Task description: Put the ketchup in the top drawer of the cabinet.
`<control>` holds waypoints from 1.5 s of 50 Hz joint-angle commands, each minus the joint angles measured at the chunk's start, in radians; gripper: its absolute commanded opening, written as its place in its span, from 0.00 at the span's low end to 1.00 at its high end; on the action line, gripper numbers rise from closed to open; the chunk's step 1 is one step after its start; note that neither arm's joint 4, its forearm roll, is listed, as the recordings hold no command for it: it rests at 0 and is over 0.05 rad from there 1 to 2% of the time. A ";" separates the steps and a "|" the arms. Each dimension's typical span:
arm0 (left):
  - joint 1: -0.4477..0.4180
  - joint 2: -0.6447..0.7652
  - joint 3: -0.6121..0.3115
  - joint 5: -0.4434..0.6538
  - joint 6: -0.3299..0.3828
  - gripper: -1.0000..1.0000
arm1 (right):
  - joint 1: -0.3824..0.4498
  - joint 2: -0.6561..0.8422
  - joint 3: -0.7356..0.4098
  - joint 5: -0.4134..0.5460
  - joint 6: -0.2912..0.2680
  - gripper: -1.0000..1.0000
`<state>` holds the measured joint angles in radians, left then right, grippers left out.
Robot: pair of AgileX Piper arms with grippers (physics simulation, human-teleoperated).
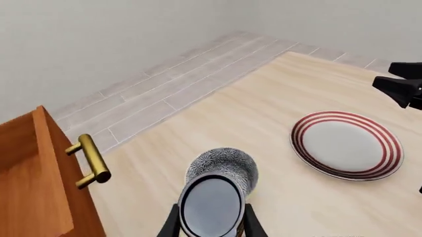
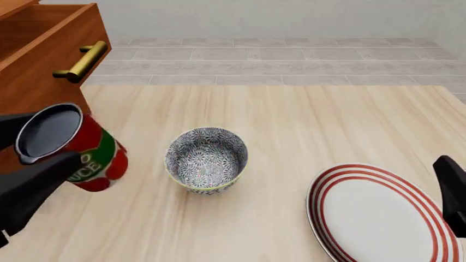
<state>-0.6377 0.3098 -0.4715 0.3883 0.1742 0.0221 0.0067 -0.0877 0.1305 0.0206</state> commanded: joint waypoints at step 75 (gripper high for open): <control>0.401 0.164 -0.827 0.711 0.177 0.00 | -0.011 0.000 0.015 -0.023 0.026 1.00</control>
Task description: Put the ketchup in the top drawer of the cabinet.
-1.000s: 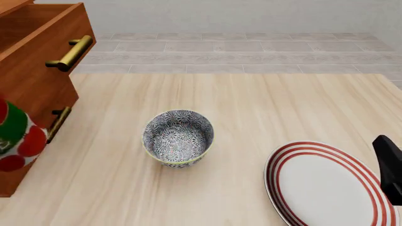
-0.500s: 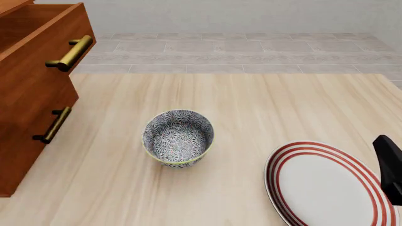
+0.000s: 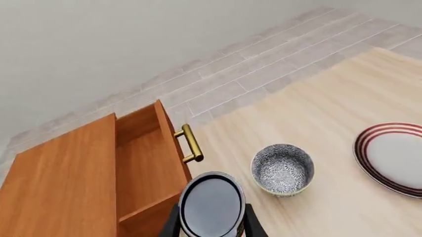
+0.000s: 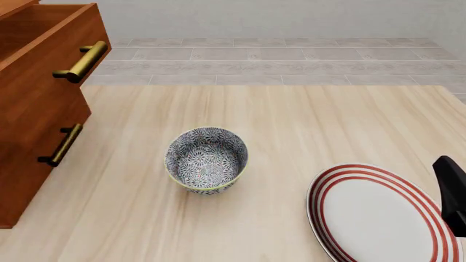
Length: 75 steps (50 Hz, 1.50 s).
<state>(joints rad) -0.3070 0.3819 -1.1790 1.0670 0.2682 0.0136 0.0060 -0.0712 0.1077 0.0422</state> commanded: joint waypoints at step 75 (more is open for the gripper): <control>0.460 0.530 -0.075 -0.297 -0.015 0.00 | -0.007 -0.003 0.007 0.005 0.001 1.00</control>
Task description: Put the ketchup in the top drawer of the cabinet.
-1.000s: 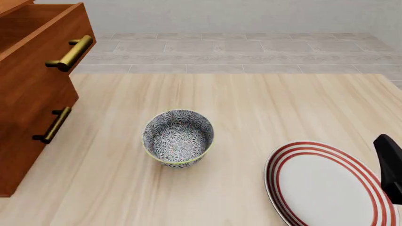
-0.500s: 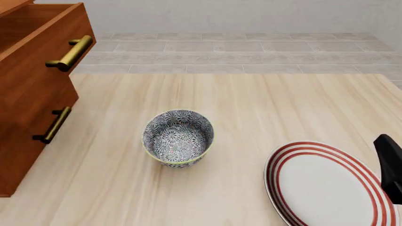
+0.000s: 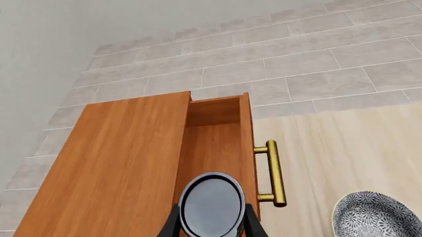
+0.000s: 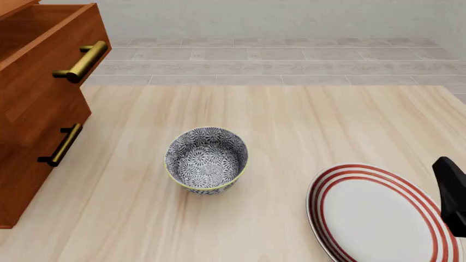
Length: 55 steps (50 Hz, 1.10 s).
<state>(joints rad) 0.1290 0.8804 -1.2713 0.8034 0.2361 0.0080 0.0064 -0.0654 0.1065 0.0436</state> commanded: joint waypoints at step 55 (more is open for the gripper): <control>0.016 0.069 0.129 -0.150 0.039 0.00 | -0.004 0.002 -0.001 0.013 -0.004 1.00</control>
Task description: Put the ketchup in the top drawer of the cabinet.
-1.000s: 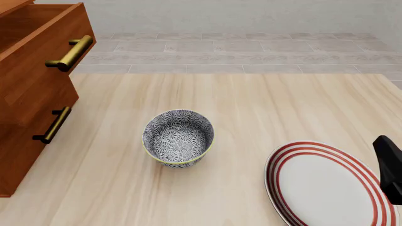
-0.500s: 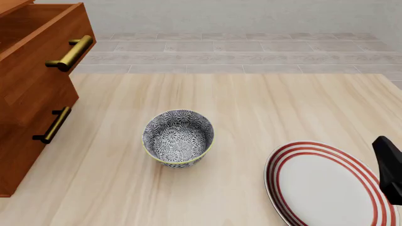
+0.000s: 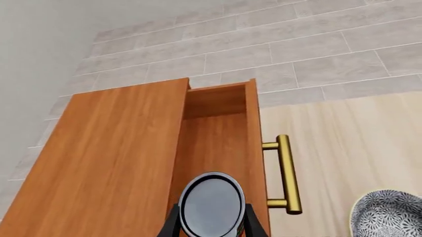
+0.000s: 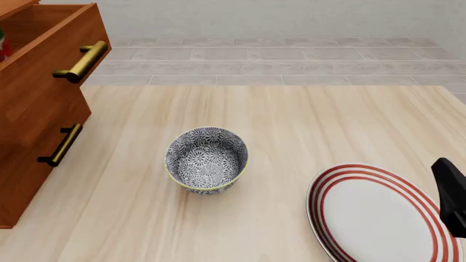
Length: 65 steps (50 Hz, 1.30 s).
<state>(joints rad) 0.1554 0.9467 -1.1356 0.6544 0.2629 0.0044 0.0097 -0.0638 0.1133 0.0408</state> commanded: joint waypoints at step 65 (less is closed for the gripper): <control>-0.100 -0.266 -0.076 0.221 0.021 1.00 | 0.004 0.006 -0.017 0.020 -0.004 1.00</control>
<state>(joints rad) 0.0796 0.7589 -1.1964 0.8233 0.2757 0.0065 0.0215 -0.0847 0.1310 0.0377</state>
